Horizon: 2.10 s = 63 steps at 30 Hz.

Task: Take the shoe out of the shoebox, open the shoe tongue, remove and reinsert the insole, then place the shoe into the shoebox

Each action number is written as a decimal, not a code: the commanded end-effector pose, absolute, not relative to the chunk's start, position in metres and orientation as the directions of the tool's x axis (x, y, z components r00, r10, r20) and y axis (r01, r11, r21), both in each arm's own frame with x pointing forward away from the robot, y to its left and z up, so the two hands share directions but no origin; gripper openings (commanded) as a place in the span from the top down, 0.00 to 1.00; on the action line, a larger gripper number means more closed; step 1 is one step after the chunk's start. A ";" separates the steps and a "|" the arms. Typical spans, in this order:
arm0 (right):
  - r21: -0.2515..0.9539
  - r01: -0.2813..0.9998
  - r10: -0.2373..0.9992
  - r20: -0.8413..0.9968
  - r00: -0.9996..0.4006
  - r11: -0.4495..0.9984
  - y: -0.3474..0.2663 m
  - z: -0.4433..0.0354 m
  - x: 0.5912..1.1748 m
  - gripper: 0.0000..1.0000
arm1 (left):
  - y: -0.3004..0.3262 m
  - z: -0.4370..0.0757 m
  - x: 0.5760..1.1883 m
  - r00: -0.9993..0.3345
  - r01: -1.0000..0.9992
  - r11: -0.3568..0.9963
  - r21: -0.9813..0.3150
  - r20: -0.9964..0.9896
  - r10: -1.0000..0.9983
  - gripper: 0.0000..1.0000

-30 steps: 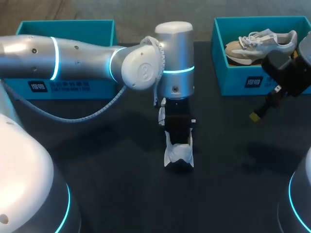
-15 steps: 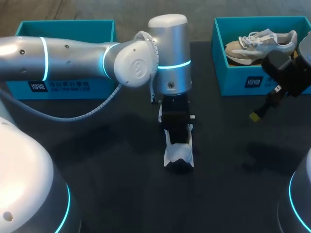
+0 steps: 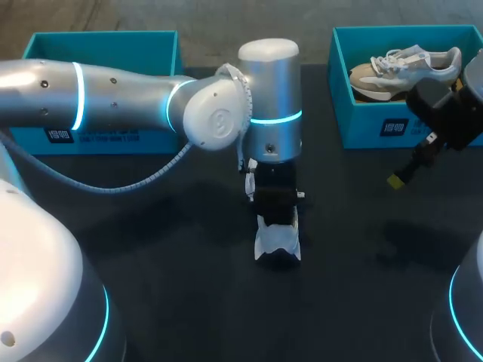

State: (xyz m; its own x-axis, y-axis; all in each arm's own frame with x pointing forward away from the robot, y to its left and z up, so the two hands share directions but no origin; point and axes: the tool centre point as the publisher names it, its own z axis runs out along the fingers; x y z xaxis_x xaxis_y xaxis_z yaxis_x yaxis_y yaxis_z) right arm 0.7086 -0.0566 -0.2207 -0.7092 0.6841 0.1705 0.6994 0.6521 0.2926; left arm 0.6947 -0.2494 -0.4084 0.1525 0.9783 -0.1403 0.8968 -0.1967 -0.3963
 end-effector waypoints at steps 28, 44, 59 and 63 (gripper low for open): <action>0.290 0.701 0.686 0.169 -0.707 0.651 -0.056 -0.222 0.709 0.00 | -0.235 -0.426 0.755 0.103 0.965 -0.117 -0.233 -0.071 0.992 1.00; 0.290 0.701 0.686 0.169 -0.707 0.651 -0.056 -0.222 0.709 0.00 | -0.232 -0.366 0.749 0.132 0.973 -0.154 -0.173 -0.132 0.982 1.00; 0.290 0.701 0.686 0.169 -0.707 0.651 -0.056 -0.222 0.709 0.00 | -0.239 -0.337 0.754 0.149 0.986 -0.141 0.087 -0.088 0.985 1.00; 0.290 0.701 0.686 0.169 -0.707 0.651 -0.056 -0.222 0.709 0.00 | -0.241 -0.335 0.757 0.153 0.978 -0.141 0.154 -0.066 0.986 1.00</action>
State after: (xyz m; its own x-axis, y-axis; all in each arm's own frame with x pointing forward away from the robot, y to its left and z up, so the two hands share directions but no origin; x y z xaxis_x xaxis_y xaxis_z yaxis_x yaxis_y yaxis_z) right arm 0.7078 -0.0567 -0.2210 -0.7087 0.6848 0.1698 0.6997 0.6512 0.2940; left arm 0.7616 -0.2403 -0.3385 0.1572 0.9850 -0.0717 0.9844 -0.1504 0.0913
